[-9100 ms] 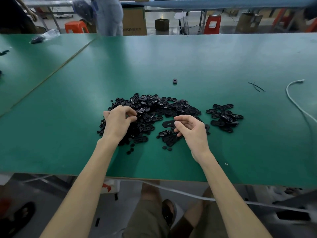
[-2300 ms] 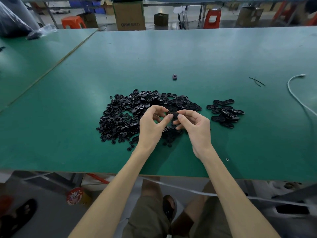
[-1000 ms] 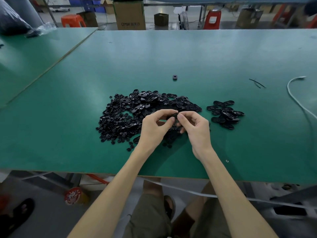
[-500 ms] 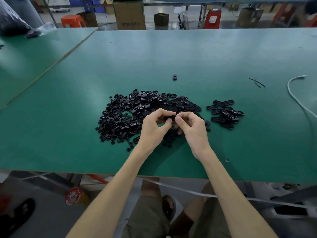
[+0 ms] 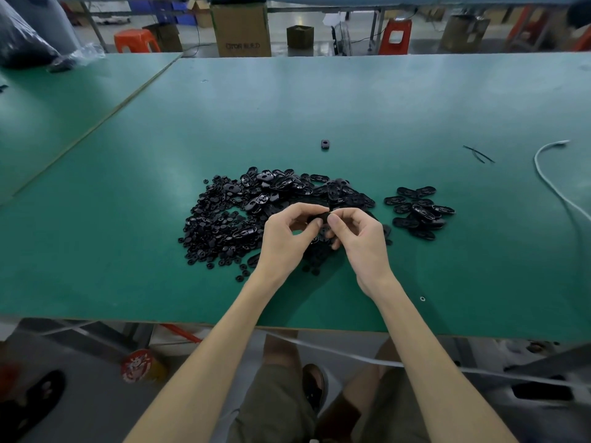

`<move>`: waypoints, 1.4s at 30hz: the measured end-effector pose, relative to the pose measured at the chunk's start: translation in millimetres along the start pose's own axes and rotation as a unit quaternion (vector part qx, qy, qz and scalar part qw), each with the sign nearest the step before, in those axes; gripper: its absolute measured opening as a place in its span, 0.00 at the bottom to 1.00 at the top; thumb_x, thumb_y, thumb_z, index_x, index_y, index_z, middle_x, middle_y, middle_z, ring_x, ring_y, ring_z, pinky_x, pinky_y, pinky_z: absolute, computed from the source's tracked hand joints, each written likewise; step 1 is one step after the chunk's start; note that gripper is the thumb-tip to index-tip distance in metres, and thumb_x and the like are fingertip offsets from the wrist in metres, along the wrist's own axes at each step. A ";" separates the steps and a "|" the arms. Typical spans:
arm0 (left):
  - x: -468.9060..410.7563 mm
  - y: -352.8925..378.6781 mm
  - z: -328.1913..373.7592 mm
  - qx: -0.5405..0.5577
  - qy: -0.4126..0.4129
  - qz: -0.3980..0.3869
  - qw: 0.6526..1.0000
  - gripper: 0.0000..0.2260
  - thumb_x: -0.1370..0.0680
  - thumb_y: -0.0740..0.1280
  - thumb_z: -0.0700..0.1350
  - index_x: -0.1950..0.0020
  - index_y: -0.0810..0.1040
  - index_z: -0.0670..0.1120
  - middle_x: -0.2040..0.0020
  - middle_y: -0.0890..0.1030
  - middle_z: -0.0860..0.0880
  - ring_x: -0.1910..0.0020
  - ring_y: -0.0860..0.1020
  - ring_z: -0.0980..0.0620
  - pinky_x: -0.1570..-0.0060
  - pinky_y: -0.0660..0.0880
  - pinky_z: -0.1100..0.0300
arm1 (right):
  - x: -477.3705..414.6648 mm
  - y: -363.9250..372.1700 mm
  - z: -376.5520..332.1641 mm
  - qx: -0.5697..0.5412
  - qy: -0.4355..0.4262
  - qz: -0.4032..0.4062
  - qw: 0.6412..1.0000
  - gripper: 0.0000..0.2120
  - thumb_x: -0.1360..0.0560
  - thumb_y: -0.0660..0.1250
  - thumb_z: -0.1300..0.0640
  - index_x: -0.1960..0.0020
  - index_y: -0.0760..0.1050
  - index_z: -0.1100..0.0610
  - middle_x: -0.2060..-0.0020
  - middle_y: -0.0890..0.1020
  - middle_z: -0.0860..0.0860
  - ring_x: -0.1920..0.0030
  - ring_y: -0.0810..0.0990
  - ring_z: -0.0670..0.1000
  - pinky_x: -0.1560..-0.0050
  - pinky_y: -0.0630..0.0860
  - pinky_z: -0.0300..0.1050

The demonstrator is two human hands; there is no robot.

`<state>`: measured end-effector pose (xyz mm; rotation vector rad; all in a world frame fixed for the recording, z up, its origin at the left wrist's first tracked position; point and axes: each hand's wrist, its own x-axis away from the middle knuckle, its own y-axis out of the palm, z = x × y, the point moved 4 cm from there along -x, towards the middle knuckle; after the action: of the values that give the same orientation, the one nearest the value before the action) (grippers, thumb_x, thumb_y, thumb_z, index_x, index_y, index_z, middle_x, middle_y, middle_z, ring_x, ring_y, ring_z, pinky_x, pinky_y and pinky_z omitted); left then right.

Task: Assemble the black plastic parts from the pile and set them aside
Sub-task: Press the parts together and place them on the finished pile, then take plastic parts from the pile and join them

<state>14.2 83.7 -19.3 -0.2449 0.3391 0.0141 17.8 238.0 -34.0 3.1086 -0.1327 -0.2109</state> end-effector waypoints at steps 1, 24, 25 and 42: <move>-0.3 0.3 0.9 -0.010 0.002 0.001 1.000 0.09 0.21 0.72 0.35 0.43 0.86 0.45 0.50 0.87 0.53 0.50 0.84 0.52 0.46 0.81 0.52 | 0.2 -0.1 -0.9 -0.002 0.001 0.003 1.000 0.03 0.18 0.70 0.62 0.51 0.81 0.56 0.66 0.85 0.49 0.66 0.80 0.46 0.62 0.77 0.39; -74.0 129.1 67.0 -0.176 0.000 -0.162 0.971 0.15 0.20 0.68 0.34 0.34 0.81 0.42 0.41 0.84 0.44 0.44 0.81 0.48 0.37 0.76 0.54 | -4.8 -6.2 7.6 -0.195 0.107 0.022 0.975 0.17 0.12 0.53 0.60 0.43 0.79 0.65 0.60 0.85 0.51 0.62 0.83 0.48 0.61 0.80 0.39; -73.1 125.4 64.9 -0.176 0.001 -0.152 0.973 0.14 0.19 0.67 0.34 0.34 0.81 0.42 0.40 0.84 0.45 0.44 0.82 0.48 0.36 0.76 0.54 | -4.8 -4.2 5.7 -0.207 0.121 0.019 0.971 0.17 0.12 0.52 0.60 0.42 0.78 0.65 0.59 0.85 0.53 0.61 0.83 0.48 0.61 0.80 0.39; -59.1 -24.1 6.0 -0.452 -0.056 -0.109 0.883 0.07 0.19 0.72 0.43 0.42 0.84 0.46 0.46 0.83 0.46 0.43 0.79 0.45 0.37 0.74 0.48 | -7.5 -0.6 6.3 -0.006 0.027 0.049 0.998 0.14 0.13 0.62 0.55 0.50 0.83 0.60 0.64 0.84 0.50 0.65 0.82 0.48 0.65 0.79 0.41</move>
<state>-38.2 63.4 11.4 -1.2092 0.1643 -0.0365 9.5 239.1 -39.2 3.0828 -0.2824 -0.1260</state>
